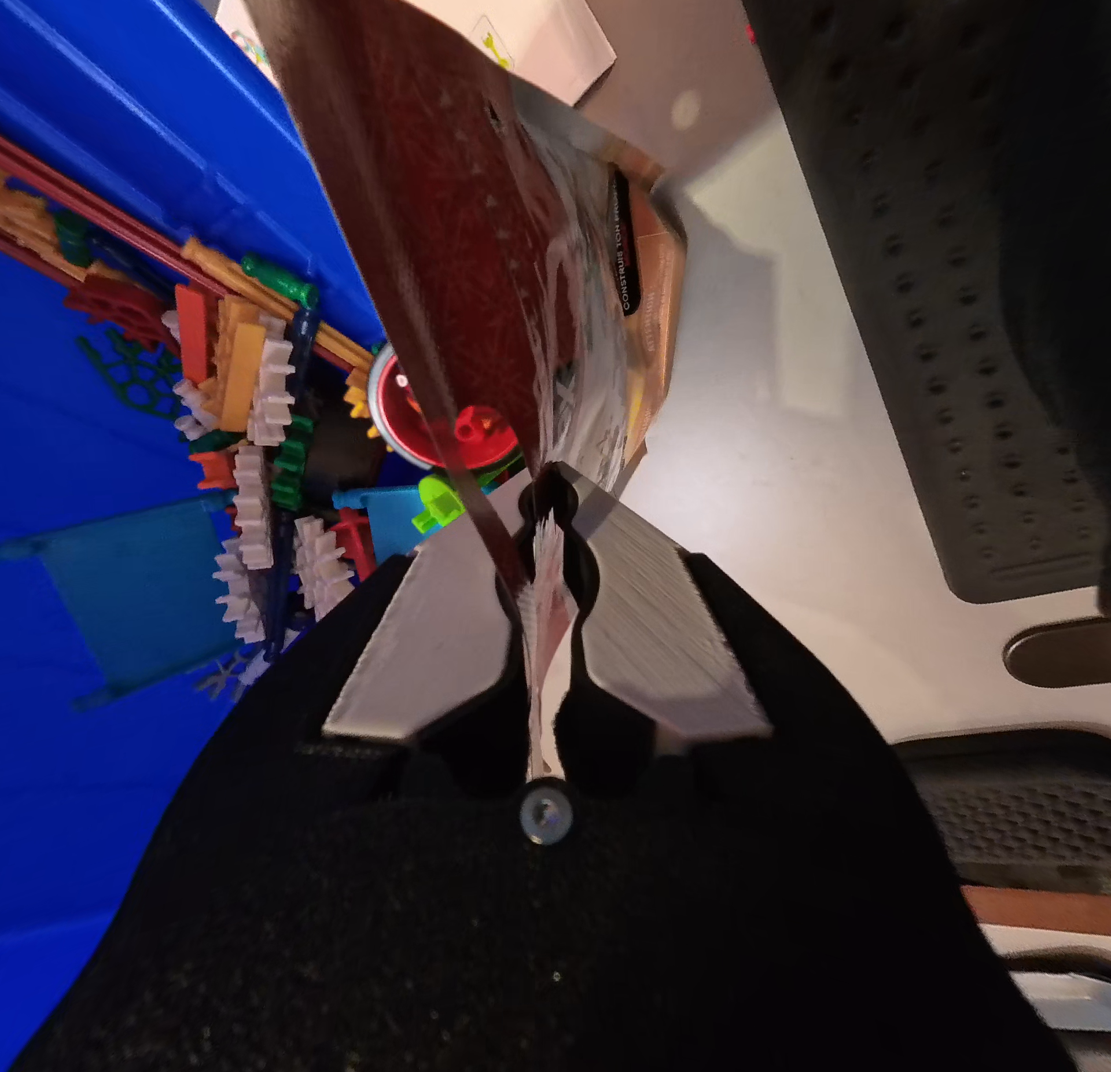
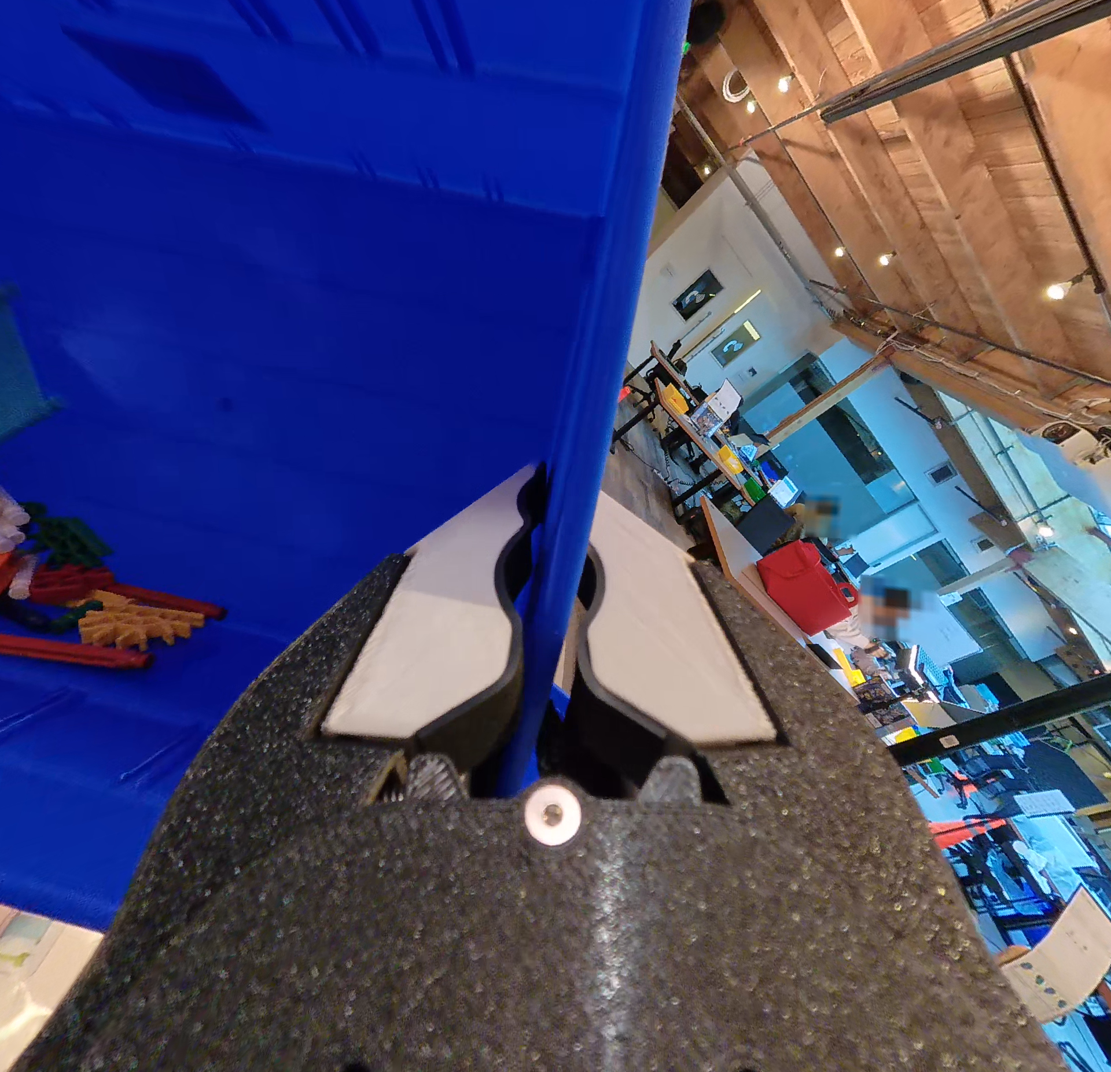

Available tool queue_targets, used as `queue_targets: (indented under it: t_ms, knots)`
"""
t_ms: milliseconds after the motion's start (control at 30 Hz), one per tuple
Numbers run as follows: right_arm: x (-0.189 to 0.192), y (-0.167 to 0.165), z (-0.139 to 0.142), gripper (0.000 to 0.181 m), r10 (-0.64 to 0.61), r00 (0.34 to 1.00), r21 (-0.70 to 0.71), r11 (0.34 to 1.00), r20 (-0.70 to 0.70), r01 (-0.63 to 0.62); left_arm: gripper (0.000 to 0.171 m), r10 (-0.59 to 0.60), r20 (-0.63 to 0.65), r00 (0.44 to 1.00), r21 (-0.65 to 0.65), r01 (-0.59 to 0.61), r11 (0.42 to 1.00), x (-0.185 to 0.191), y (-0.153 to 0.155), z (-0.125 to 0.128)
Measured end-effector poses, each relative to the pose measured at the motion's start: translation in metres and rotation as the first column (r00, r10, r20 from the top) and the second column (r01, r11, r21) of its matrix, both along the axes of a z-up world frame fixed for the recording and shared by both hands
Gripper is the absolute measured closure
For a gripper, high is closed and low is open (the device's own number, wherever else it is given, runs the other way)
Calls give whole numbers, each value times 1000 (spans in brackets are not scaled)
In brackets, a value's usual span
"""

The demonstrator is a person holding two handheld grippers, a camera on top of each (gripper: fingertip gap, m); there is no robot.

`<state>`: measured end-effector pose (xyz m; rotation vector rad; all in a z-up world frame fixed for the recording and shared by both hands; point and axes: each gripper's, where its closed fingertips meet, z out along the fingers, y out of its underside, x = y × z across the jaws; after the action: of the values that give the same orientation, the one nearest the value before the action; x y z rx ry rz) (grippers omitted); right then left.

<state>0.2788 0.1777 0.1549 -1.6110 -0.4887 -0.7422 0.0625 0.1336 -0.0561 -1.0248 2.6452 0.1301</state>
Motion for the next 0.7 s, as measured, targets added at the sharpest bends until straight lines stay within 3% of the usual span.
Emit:
queue_targets:
  t_ms: [300, 700]
  knots:
    - [7, -4, -5, 180, -10, 999, -17, 1000, -34, 10, 171, -2, -4, 1000, 10, 2, 1000, -3, -1, 1]
    - [-2, -12, 16, 180, -18, 999, 20, 1000, 27, 17, 171, 2, 12, 1000, 30, -2, 1000, -3, 0, -1]
